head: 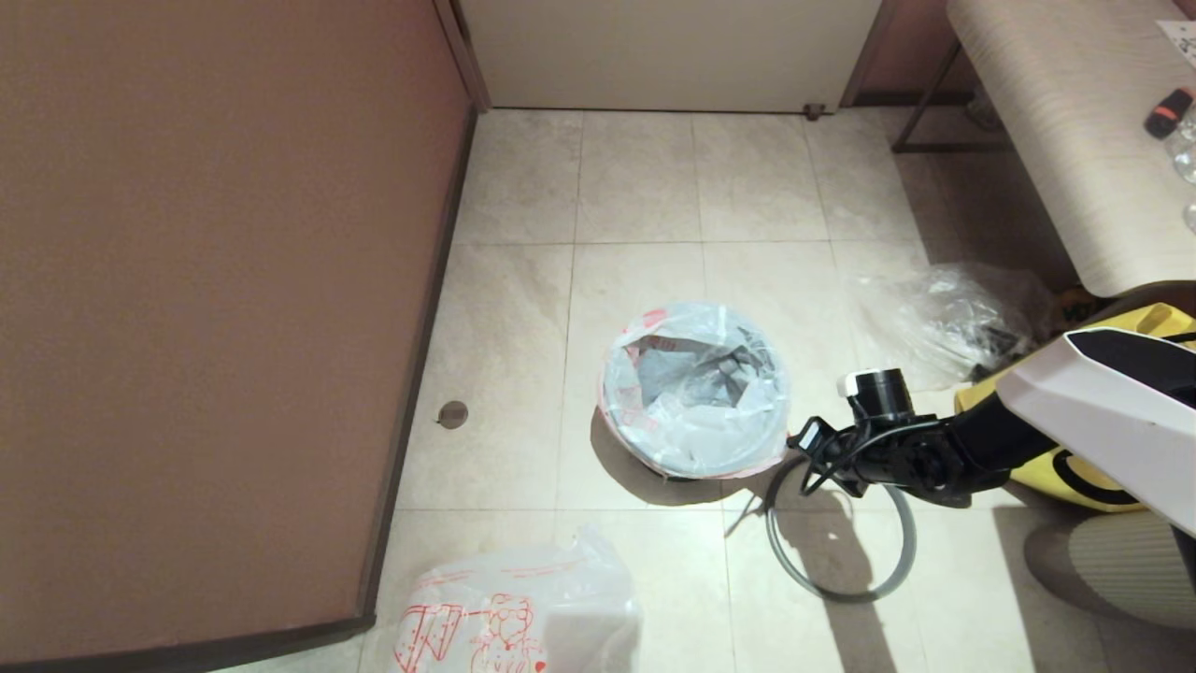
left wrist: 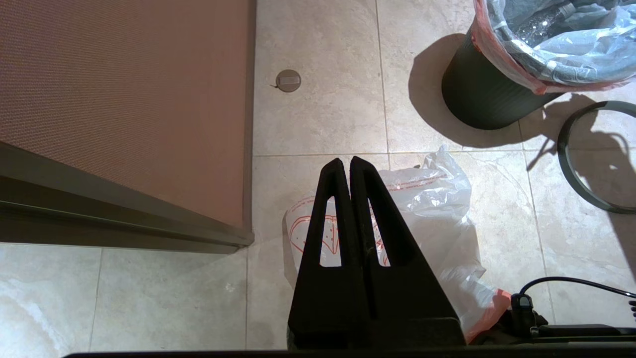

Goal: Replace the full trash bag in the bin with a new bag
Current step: Place the trash bag on the floor

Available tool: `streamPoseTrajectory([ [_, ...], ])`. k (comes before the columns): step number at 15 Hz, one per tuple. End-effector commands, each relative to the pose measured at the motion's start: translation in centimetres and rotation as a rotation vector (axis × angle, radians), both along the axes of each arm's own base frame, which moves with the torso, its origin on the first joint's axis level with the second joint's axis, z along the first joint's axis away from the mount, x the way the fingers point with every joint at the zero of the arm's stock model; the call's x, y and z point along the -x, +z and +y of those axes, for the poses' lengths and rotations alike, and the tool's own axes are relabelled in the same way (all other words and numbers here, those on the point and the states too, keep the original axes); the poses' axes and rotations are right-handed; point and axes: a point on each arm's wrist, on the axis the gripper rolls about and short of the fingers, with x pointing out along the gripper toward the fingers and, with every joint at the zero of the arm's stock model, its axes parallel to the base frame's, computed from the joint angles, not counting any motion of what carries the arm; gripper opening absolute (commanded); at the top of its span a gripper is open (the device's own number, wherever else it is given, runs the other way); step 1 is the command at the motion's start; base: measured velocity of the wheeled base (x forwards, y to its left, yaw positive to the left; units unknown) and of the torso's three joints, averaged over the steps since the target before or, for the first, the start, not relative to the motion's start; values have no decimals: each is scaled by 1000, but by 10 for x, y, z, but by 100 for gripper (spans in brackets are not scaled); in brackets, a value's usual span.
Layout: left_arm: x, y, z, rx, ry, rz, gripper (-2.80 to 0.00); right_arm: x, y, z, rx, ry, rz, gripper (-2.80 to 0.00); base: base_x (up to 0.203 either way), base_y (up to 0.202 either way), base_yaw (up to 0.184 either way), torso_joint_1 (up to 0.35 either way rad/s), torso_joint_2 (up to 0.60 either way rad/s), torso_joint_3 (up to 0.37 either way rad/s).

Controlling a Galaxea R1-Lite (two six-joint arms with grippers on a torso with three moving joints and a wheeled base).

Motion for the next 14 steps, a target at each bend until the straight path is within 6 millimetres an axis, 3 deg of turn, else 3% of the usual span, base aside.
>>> streamPoseTrajectory([
  [1,0,0,0,0,0,2,-280,0,-1,0,-3,-3,2,-280,0,0,0,0,0,0],
  [9,0,0,0,0,0,2,-280,0,-8,-1,99,35,-6,-280,0,0,0,0,0,0],
  [14,0,0,0,0,0,2,-280,-8,-47,3,308,59,-39,-280,0,0,0,0,0,0],
])
